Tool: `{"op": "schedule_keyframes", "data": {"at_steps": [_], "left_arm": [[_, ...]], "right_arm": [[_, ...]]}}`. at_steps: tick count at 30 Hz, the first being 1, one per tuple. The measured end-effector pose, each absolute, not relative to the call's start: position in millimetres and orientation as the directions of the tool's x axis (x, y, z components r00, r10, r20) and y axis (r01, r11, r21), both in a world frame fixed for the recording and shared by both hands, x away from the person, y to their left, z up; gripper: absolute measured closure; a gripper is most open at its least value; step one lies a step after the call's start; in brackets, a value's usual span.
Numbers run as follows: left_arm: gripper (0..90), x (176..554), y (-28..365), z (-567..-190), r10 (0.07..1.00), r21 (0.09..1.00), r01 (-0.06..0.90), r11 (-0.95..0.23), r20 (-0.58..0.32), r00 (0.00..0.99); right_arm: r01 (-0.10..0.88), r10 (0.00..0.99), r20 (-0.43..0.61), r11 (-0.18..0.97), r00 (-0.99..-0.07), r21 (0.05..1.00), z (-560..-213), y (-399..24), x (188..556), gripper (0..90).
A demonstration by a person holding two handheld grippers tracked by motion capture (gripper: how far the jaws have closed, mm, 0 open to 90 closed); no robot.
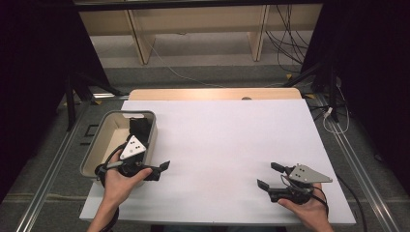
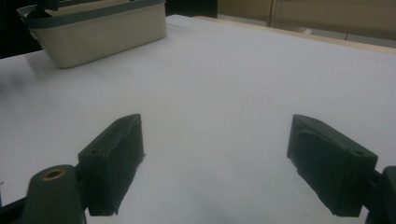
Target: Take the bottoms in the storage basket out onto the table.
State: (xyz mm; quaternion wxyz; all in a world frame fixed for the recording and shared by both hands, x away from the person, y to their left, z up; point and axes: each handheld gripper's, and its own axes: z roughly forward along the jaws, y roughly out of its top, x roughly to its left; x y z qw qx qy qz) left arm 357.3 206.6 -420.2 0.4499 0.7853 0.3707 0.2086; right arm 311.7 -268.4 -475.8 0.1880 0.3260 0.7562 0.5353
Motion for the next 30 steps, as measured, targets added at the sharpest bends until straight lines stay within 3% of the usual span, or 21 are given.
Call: {"op": "schedule_keyframes", "data": {"at_steps": [9,21,30], "left_arm": [[0.5,359.3,214.5,-410.3,0.787,0.859,0.396,-0.324,0.012,0.617],[1.0,382.5,243.5,-398.1,0.856,0.824,0.485,-0.294,0.001,0.516],[1.5,425.1,269.7,-402.5,0.916,0.688,0.666,-0.288,-0.006,0.402]], "right_arm": [[0.285,0.699,0.049,0.226,-0.714,0.931,-475.2,-266.8,311.3,19.5],[0.292,0.714,0.042,0.231,-0.699,0.928,-475.2,-268.2,311.1,19.5],[0.302,0.717,0.047,0.232,-0.696,0.925,-475.5,-268.2,311.3,19.5]]}}
